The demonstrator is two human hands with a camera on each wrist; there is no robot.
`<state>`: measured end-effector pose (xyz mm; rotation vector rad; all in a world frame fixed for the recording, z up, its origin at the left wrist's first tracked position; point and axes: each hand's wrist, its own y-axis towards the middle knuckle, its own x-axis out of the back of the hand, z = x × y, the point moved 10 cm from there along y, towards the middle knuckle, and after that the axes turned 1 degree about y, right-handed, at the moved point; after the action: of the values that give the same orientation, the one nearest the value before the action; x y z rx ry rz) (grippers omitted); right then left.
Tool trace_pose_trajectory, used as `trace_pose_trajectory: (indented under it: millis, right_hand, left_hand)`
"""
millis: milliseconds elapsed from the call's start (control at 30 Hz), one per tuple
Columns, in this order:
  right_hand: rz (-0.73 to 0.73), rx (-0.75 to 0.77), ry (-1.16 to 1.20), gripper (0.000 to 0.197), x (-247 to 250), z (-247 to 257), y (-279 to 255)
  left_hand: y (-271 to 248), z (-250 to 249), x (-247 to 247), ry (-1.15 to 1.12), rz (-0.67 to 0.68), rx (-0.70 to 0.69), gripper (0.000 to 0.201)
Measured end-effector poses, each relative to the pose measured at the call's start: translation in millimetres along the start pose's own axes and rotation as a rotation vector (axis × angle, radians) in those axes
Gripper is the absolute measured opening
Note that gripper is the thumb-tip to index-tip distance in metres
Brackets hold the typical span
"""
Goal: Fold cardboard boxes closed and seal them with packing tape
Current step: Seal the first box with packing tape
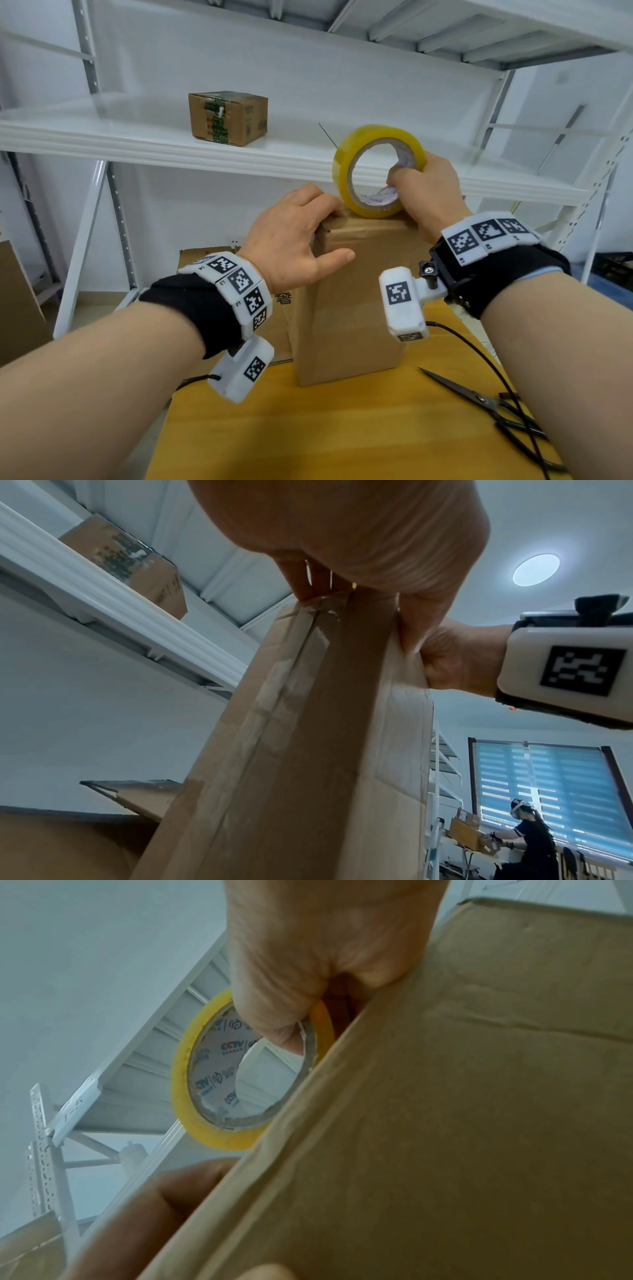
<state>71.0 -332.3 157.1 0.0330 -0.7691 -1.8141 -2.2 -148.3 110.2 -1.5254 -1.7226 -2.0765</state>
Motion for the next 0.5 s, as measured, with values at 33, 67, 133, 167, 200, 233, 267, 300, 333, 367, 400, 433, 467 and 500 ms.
trace_pose_trajectory:
  millis: [33, 67, 133, 167, 200, 233, 267, 300, 333, 367, 400, 433, 467, 500]
  right_hand:
    - [0.020, 0.000, 0.000, 0.013, -2.0, 0.4, 0.7]
    - [0.041, 0.005, -0.007, 0.009, -3.7, 1.8, 0.9]
    - [0.068, 0.019, -0.025, 0.004, -5.4, 4.1, 2.5]
    - [0.076, 0.017, -0.029, 0.006, -5.6, 3.9, 3.7]
    - [0.085, 0.014, -0.026, 0.008, -5.9, 4.2, 3.7]
    - [0.095, 0.011, -0.021, 0.010, -6.8, 3.7, 3.8]
    - [0.108, 0.008, -0.010, 0.012, -8.0, 3.3, 3.5]
    - [0.126, 0.006, 0.007, 0.016, -9.7, 2.6, 3.2]
    - [0.156, 0.011, 0.019, 0.022, -12.2, 2.9, 2.2]
    - [0.202, 0.023, 0.019, 0.029, -15.4, 4.3, 0.5]
    - [0.256, 0.034, 0.014, 0.035, -19.2, 5.9, -2.1]
    - [0.295, 0.037, 0.012, 0.039, -21.4, 6.5, -4.0]
    - [0.310, 0.036, 0.019, 0.038, -21.2, 5.9, -4.4]
    - [0.302, 0.028, 0.036, 0.032, -19.6, 5.1, -4.4]
  left_hand:
    - [-0.4, 0.4, 0.3, -0.003, -0.006, -0.004, 0.056]
    - [-0.8, 0.8, 0.6, -0.006, -0.014, -0.009, 0.057]
    - [-2.5, 0.7, -0.4, 0.001, -0.023, -0.025, 0.057]
    - [-3.7, 0.3, -1.8, 0.010, -0.023, -0.030, 0.058]
    - [-5.1, 0.0, -3.0, 0.018, -0.022, -0.030, 0.058]
    - [-6.2, 0.2, -3.9, 0.026, -0.022, -0.025, 0.058]
    - [-6.7, 0.4, -4.2, 0.035, -0.021, -0.017, 0.058]
    - [-6.8, 1.1, -4.0, 0.047, -0.016, -0.008, 0.057]
    - [-6.4, 2.2, -3.3, 0.061, -0.008, 0.001, 0.057]
    - [-5.2, 3.7, -2.2, 0.072, 0.000, 0.009, 0.056]
    - [-3.2, 4.9, -0.7, 0.079, 0.009, 0.018, 0.055]
    - [-0.5, 5.4, 0.8, 0.081, 0.018, 0.026, 0.054]
    - [2.9, 5.1, 1.6, 0.081, 0.028, 0.030, 0.053]
    - [6.5, 3.8, 1.4, 0.079, 0.039, 0.030, 0.052]
